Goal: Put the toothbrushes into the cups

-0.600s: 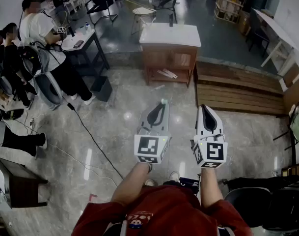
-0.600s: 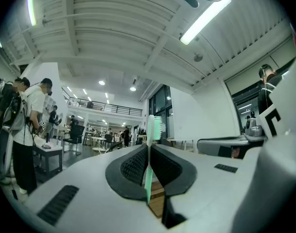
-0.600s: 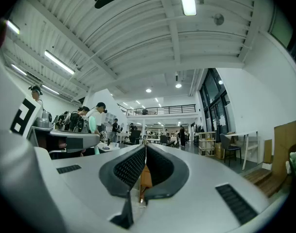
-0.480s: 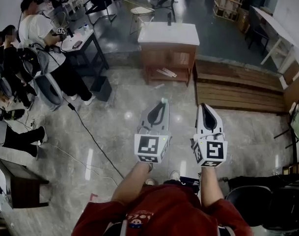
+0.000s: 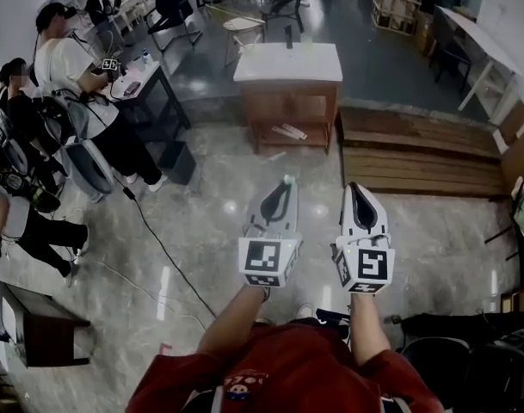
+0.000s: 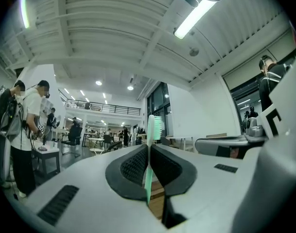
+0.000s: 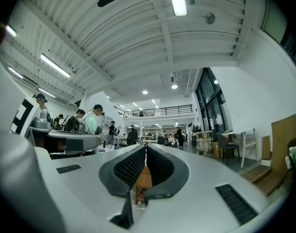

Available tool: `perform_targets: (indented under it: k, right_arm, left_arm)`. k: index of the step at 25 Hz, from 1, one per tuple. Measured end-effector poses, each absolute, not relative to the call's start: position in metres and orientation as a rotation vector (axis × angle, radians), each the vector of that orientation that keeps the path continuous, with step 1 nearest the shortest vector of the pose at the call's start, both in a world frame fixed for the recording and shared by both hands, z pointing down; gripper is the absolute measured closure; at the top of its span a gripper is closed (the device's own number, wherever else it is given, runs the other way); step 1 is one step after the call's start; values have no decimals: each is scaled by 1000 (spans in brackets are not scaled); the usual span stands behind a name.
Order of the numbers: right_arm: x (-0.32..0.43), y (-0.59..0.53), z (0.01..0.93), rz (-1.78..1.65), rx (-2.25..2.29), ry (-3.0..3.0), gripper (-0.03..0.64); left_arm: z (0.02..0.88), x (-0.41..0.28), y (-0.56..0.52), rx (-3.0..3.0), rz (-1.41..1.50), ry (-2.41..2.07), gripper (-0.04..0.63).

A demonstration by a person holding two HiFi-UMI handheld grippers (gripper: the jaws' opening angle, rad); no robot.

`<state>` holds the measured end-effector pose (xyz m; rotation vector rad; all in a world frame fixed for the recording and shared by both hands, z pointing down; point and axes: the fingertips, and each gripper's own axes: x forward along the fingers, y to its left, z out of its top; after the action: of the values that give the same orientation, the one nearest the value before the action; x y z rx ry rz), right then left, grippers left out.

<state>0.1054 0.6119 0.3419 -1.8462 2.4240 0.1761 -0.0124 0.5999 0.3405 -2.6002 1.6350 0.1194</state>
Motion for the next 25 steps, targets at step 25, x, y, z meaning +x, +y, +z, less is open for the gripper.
perform_targets:
  k: [25]
  right_arm:
    - [87, 458, 355, 171, -1810, 2498, 586]
  left_arm:
    - [353, -19, 452, -2539, 164, 1676, 555]
